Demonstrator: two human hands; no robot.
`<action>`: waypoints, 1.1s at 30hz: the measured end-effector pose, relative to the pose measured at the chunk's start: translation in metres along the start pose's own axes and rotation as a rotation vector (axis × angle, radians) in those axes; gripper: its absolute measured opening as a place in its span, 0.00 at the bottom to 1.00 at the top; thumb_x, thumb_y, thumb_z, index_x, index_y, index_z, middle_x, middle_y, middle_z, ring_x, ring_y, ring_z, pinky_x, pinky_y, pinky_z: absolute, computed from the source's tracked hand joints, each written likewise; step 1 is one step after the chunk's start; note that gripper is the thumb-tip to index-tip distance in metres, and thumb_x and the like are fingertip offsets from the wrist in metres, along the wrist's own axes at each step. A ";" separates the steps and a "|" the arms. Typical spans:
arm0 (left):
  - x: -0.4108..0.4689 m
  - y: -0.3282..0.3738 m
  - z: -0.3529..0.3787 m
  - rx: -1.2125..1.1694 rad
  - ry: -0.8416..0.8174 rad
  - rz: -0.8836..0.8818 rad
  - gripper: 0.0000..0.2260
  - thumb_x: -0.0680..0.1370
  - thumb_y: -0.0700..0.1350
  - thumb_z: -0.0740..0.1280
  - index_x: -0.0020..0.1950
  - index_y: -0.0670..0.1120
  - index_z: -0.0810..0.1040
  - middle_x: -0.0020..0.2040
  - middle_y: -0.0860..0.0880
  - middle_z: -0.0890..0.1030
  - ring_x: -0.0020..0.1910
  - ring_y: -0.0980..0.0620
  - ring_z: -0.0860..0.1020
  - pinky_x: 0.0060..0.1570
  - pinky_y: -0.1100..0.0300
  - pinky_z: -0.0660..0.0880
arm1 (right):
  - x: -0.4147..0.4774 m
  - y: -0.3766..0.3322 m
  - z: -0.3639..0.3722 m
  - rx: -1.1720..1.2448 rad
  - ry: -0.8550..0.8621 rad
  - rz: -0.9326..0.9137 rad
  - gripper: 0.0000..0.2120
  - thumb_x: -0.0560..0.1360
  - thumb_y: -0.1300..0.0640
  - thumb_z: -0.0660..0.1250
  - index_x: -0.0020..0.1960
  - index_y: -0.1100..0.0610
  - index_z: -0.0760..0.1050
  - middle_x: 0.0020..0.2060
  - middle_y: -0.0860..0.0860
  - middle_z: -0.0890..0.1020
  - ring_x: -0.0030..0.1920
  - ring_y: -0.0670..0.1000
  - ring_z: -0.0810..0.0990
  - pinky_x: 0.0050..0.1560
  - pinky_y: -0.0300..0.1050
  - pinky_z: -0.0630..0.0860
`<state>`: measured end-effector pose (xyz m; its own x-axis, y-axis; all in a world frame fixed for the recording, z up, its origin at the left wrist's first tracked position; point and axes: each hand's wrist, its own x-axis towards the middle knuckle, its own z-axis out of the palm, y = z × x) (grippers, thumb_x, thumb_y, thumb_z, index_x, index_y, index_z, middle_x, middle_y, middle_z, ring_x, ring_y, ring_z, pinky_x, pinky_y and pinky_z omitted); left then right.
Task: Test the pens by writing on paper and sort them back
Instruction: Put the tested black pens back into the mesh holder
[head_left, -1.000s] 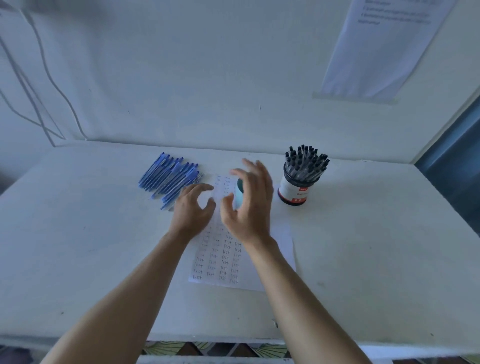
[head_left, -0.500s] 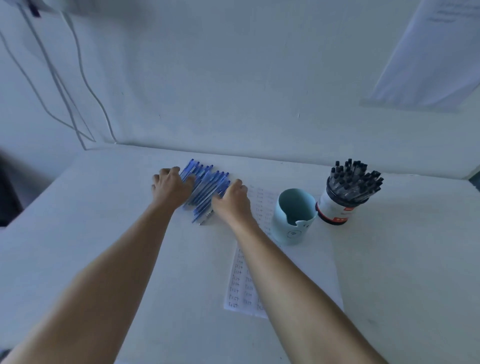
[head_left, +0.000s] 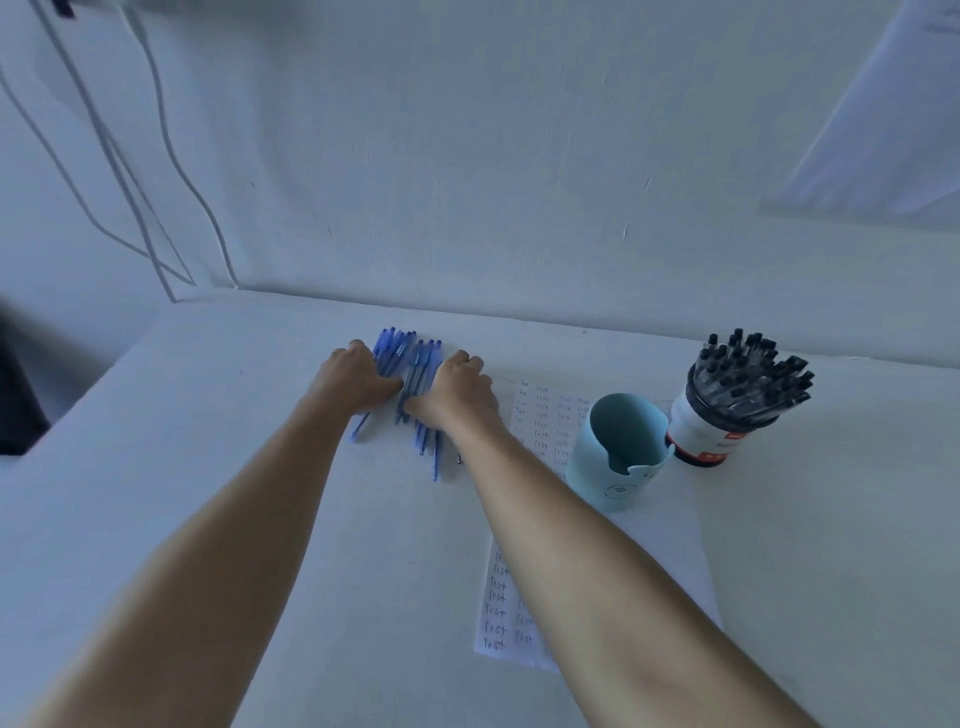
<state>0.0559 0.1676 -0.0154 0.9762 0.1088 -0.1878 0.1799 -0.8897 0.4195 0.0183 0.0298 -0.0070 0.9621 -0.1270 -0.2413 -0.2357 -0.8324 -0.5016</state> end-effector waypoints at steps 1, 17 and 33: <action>-0.003 0.000 0.000 0.016 0.001 -0.005 0.18 0.74 0.50 0.69 0.54 0.38 0.70 0.48 0.42 0.75 0.46 0.43 0.74 0.38 0.55 0.67 | 0.000 -0.002 0.001 -0.029 -0.009 -0.002 0.41 0.72 0.44 0.74 0.72 0.63 0.58 0.65 0.57 0.65 0.65 0.59 0.69 0.50 0.48 0.69; -0.039 -0.019 0.006 0.232 0.056 -0.116 0.13 0.79 0.40 0.58 0.62 0.39 0.69 0.62 0.37 0.77 0.61 0.37 0.76 0.55 0.50 0.71 | -0.012 -0.007 0.015 -0.270 0.010 -0.141 0.22 0.80 0.64 0.61 0.71 0.67 0.58 0.67 0.61 0.65 0.65 0.62 0.70 0.59 0.50 0.74; -0.100 0.025 -0.015 -0.251 0.028 0.111 0.07 0.83 0.43 0.54 0.53 0.40 0.66 0.50 0.38 0.75 0.46 0.40 0.72 0.42 0.52 0.66 | -0.065 0.012 -0.035 0.424 0.155 -0.250 0.10 0.84 0.59 0.55 0.62 0.63 0.64 0.57 0.58 0.70 0.46 0.53 0.72 0.43 0.43 0.66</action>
<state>-0.0359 0.1409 0.0271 0.9939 0.0316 -0.1054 0.0924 -0.7596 0.6438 -0.0422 0.0096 0.0315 0.9976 -0.0576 0.0389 0.0001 -0.5595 -0.8288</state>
